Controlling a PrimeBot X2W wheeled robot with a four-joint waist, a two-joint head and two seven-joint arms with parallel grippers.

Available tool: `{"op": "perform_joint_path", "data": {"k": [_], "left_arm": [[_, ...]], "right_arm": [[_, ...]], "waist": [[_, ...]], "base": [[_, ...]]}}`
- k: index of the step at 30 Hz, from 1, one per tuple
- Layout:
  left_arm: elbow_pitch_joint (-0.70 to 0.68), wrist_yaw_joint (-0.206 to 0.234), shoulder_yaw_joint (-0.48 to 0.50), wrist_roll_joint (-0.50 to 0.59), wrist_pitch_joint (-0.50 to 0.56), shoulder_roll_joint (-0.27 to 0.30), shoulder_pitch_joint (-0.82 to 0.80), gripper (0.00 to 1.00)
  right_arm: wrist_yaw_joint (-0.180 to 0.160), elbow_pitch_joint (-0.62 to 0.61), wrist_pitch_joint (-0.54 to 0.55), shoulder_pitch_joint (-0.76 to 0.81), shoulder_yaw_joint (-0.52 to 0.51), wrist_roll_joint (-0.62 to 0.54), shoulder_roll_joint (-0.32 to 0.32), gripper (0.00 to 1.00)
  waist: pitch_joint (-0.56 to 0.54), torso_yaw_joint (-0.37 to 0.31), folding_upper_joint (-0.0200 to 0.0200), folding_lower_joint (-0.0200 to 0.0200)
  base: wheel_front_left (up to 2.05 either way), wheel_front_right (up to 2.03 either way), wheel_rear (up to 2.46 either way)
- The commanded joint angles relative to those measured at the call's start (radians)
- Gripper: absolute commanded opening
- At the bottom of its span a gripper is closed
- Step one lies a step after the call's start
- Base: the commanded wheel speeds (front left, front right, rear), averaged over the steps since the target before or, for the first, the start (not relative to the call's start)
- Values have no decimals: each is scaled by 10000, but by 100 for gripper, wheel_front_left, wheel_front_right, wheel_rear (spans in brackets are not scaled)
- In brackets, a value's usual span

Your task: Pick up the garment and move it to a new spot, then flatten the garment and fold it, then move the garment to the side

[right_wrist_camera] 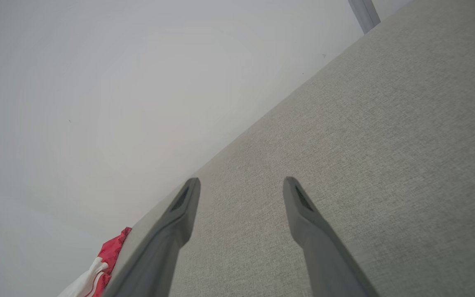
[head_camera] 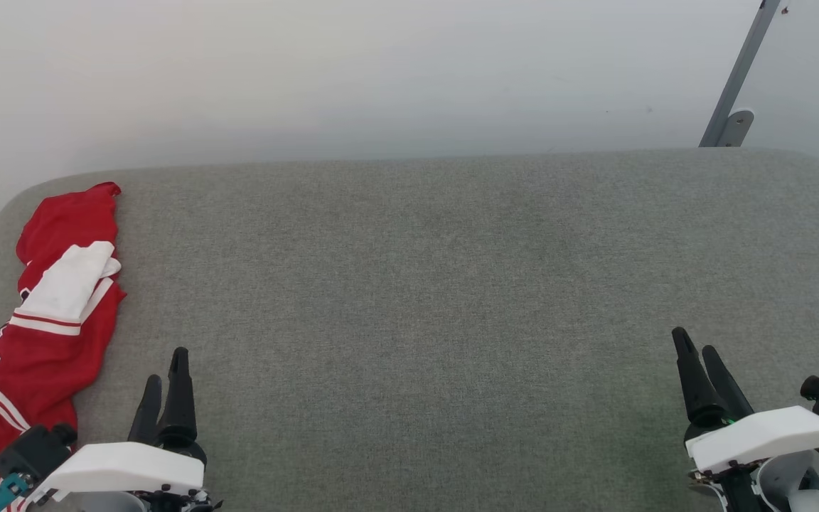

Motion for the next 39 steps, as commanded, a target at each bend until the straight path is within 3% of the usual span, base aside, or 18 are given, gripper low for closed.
{"op": "perform_joint_path", "data": {"k": [1, 39], "left_arm": [[-184, -88, 62, 509, -130, 23, -35, 100], [-695, -662, 483, 4759, -1150, -438, 295, 100]], "right_arm": [[1, -128, -139, -240, 59, -395, -121, 100], [3, -302, -1160, -277, 320, -3950, -494, 100]], "waist": [[-5, -3, 0, 0], [-79, -17, 0, 0]], "base": [[0, 0, 0], [0, 0, 0]]}}
